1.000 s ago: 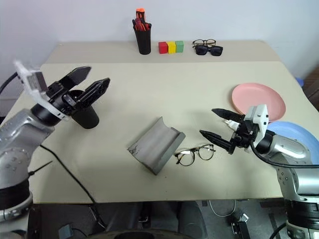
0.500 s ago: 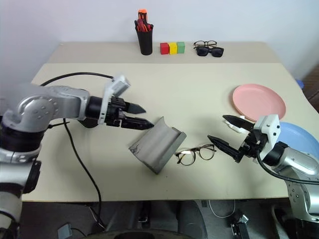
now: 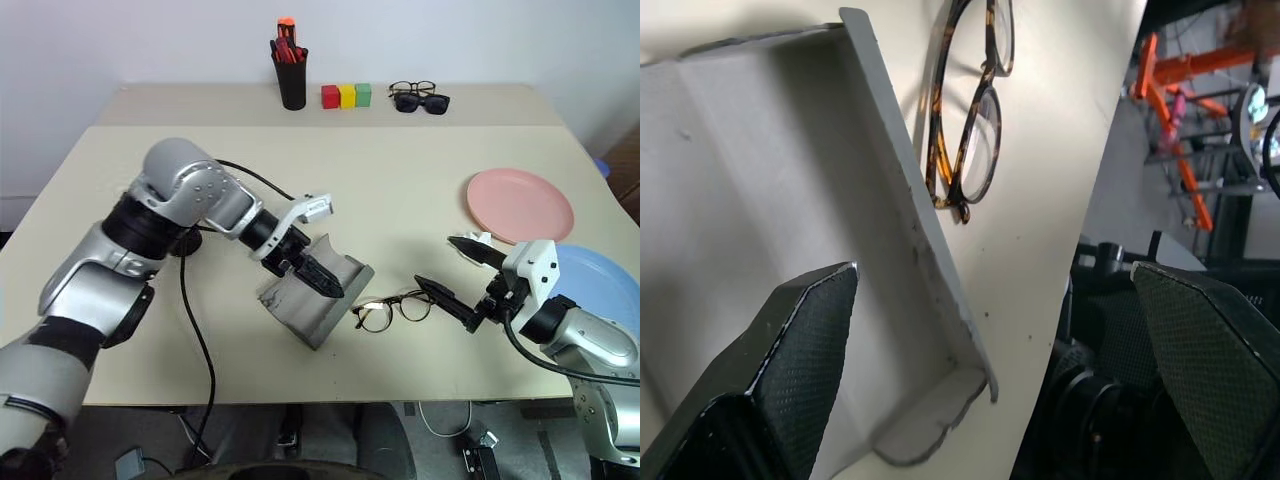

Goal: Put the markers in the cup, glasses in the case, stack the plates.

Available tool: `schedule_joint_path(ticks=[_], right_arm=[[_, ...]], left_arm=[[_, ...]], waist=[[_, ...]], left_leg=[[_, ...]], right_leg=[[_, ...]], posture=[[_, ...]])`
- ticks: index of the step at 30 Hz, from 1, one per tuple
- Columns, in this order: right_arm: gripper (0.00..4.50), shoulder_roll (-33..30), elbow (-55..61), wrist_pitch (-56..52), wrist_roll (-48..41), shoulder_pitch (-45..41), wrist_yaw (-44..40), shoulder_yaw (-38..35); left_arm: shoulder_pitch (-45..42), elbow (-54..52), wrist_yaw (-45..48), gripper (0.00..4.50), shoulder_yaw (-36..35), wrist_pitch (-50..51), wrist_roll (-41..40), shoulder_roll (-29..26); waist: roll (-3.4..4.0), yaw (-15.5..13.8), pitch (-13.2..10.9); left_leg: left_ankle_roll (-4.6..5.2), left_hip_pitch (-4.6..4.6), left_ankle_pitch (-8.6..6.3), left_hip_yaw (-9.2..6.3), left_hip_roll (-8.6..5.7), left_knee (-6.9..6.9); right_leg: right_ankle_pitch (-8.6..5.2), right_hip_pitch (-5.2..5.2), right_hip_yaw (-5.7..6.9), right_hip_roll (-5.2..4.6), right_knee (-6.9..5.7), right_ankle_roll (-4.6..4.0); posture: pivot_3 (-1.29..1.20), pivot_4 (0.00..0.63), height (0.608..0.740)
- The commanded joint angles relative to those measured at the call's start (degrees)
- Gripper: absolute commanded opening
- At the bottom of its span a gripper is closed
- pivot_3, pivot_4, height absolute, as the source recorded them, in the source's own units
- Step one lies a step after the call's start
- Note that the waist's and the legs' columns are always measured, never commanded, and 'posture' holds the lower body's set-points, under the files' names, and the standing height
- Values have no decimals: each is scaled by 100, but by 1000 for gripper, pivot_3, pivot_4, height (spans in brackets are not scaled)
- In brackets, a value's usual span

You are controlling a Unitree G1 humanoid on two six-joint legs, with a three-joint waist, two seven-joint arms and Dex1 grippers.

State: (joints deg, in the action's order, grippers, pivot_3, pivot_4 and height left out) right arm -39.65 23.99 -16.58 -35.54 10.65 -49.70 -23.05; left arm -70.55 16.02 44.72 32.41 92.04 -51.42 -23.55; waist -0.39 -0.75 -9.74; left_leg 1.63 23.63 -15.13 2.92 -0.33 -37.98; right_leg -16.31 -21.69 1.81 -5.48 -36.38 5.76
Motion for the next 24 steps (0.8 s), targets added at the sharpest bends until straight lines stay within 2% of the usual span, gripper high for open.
schedule_joint_path(ticks=[1, 5, 11, 20, 23, 24], right_arm=[[4500, -3, 199, 82, -34, -44, 48, -121], [4500, -30, 153, 87, -8, -166, 65, -80], [4500, -3, 160, 111, 28, -209, 70, -103], [4500, 16, 239, 189, 4, -24, 119, -252], [4500, 23, 237, 232, 2, 35, 124, -289], [4500, 29, 234, 245, 7, 46, 128, -293]], left_arm=[[-195, 133, 37, 4486, 221, 46, -38, 119], [-330, 409, -47, 4486, 442, 46, -181, 366], [-358, 907, -438, 4486, 506, 46, -3, 766], [-214, 1446, -1011, 4486, 292, 46, 376, 1268], [-209, 1588, -1157, 3693, 111, 46, 510, 1326], [-206, 1628, -1194, 3255, 55, 46, 545, 1334]], waist=[[1, 1, 0], [1, 1, 0], [2, -7, 0], [1, -8, 0], [0, -2, 0], [0, -1, 0]], left_leg=[[0, 0, 0, 0, 0, 0], [0, 11, 0, -1, 0, 0], [-1, 75, 1, -3, -2, -20], [2, 74, 1, -2, -7, -27], [2, 73, 1, -2, -9, -32], [2, 73, 1, -2, -9, -32]], right_leg=[[0, -1, 0, -2, 0, 0], [0, -11, 0, -7, 0, -1], [1, -75, 0, -8, -21, 0], [0, -77, 0, -6, -37, 2], [0, -78, 0, -8, -46, 2], [0, -80, 0, -8, -50, 2]], posture=[[0, 150, 740], [0, 150, 740], [0, 150, 740], [0, 150, 740], [0, 150, 740], [0, 150, 740]])
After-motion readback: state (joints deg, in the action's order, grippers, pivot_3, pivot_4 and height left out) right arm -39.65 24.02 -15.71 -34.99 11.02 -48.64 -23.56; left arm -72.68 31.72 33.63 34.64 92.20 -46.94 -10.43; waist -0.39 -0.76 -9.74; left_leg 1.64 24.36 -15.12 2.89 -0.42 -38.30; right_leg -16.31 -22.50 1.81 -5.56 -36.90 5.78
